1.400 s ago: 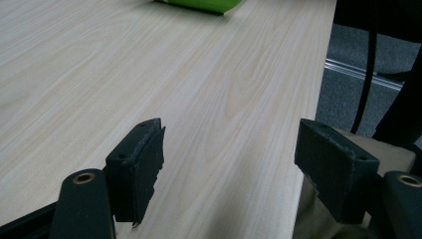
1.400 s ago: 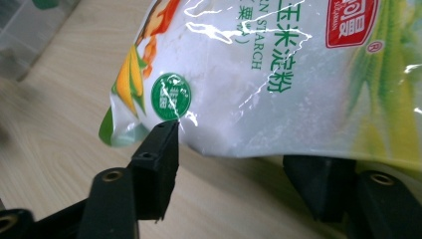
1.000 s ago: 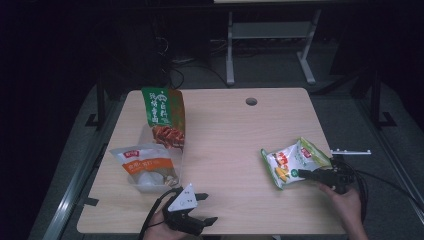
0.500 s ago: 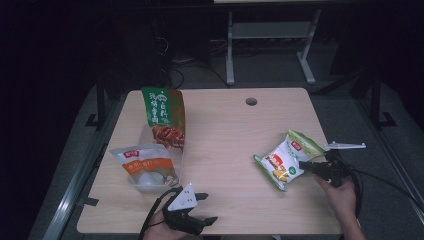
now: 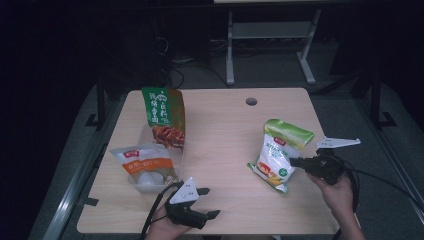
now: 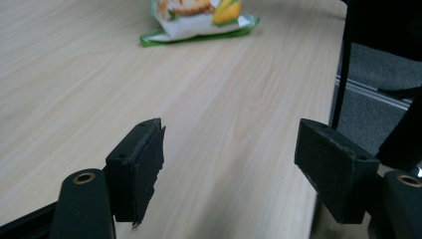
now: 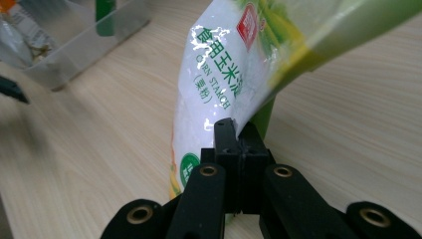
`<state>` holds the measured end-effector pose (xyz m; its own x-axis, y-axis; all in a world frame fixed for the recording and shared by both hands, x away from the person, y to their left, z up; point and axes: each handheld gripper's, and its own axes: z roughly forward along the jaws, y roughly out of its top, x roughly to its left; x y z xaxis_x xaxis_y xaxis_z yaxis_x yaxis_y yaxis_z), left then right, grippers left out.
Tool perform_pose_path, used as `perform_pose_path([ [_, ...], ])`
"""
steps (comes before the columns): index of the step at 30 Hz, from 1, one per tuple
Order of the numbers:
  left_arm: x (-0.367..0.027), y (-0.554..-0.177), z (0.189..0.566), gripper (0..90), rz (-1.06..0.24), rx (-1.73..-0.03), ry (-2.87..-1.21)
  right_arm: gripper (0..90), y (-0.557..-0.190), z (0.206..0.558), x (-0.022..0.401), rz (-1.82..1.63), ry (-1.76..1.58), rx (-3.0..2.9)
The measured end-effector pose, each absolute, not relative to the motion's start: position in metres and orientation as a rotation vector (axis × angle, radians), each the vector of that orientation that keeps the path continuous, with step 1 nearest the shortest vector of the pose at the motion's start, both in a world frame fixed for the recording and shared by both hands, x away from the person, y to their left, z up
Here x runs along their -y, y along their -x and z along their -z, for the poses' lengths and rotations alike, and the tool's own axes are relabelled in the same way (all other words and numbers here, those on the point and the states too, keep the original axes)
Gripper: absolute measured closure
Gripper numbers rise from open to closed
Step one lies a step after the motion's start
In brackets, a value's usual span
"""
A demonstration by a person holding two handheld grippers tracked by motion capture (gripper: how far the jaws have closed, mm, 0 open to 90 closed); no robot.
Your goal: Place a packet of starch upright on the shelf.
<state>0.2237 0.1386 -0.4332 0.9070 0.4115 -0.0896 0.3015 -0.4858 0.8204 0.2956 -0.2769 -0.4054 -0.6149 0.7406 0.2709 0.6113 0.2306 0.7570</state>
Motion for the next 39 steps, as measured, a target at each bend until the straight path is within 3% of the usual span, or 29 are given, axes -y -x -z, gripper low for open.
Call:
perform_pose_path([
  [14, -0.101, -0.251, 0.422, 29.7, -0.110, -0.506, -2.060, 88.5, -0.286, 0.402, 0.265, -1.386, -1.121, -2.395],
  [20, -0.096, -0.249, 0.422, 29.3, -0.114, -0.491, -2.077, 79.0, -0.293, 0.399, 0.265, -1.442, -1.134, -2.398],
  [26, -0.098, -0.249, 0.421, 29.4, -0.112, -0.490, -2.074, 74.9, -0.308, 0.392, 0.252, -1.407, -1.161, -2.390],
  [32, -0.101, -0.252, 0.421, 30.0, -0.112, -0.502, -2.070, 88.8, -0.312, 0.388, 0.241, -1.318, -1.196, -2.395],
  [39, -0.102, -0.254, 0.420, 29.0, -0.119, -0.520, -2.056, 89.5, -0.305, 0.375, 0.222, -1.361, -1.074, -2.498],
])
